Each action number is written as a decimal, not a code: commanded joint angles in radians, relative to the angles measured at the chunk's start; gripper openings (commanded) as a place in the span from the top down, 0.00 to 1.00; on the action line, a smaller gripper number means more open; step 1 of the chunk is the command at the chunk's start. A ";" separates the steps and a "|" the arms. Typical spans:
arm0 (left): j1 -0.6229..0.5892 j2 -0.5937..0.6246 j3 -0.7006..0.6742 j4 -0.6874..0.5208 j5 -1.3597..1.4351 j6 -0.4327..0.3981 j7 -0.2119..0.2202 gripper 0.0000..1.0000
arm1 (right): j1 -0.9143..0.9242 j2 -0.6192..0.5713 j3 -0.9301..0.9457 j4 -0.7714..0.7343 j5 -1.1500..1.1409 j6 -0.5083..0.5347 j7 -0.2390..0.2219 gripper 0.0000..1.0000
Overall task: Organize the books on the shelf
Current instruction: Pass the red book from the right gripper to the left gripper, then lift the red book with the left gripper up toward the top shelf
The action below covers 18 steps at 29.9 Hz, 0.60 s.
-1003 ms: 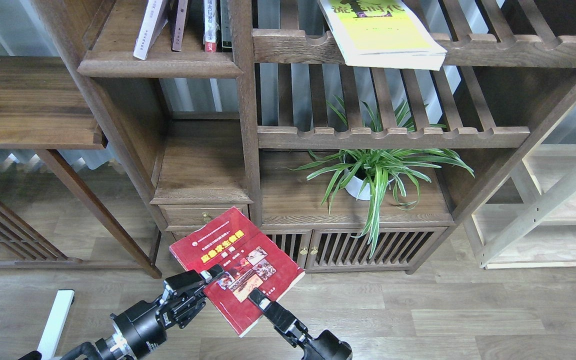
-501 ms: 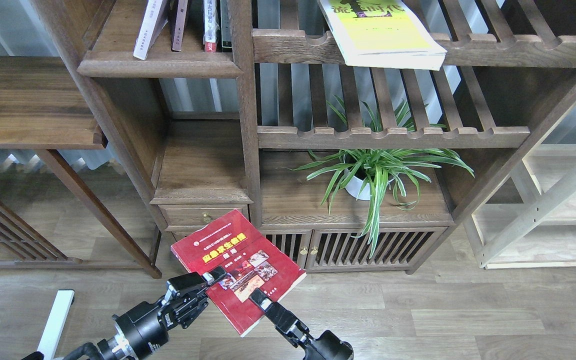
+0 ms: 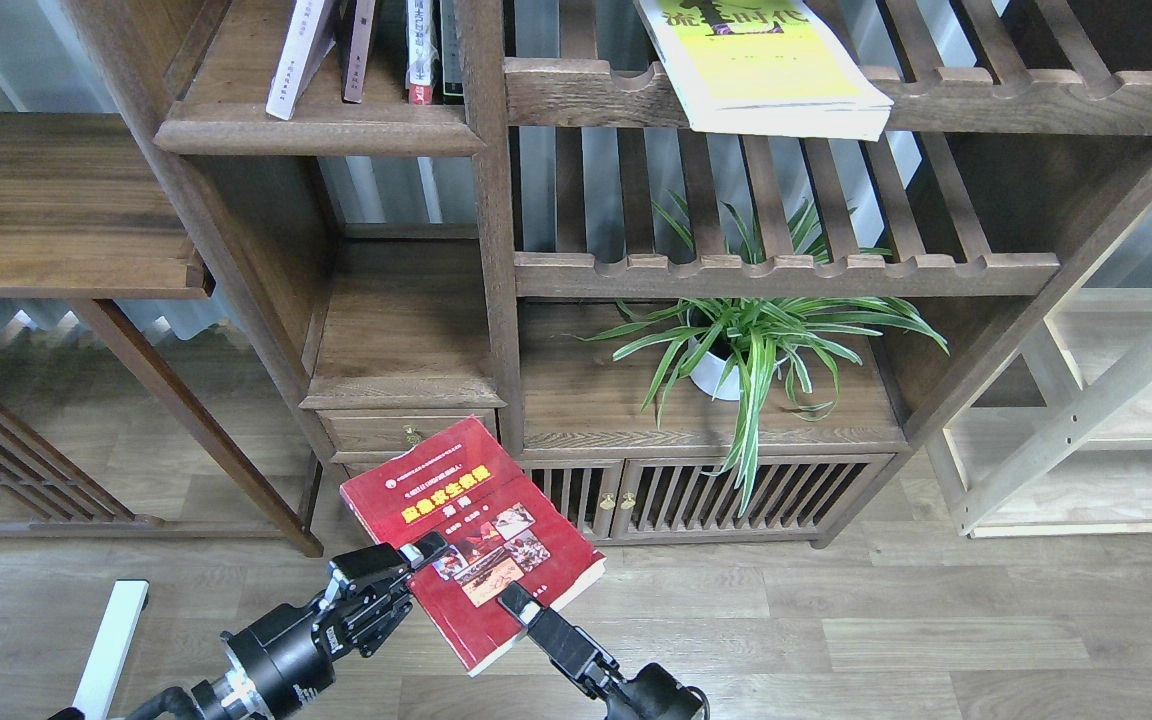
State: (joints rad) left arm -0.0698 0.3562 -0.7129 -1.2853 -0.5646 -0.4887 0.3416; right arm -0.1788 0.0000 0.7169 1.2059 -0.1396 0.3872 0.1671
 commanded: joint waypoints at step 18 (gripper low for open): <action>0.133 0.004 -0.313 -0.015 0.207 0.000 -0.039 1.00 | 0.041 -0.014 0.276 -0.180 0.018 0.006 0.003 0.01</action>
State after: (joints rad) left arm 0.0377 0.3609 -0.9702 -1.2953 -0.3933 -0.4887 0.3181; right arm -0.1537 -0.0133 0.9949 1.0394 -0.1207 0.3927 0.1719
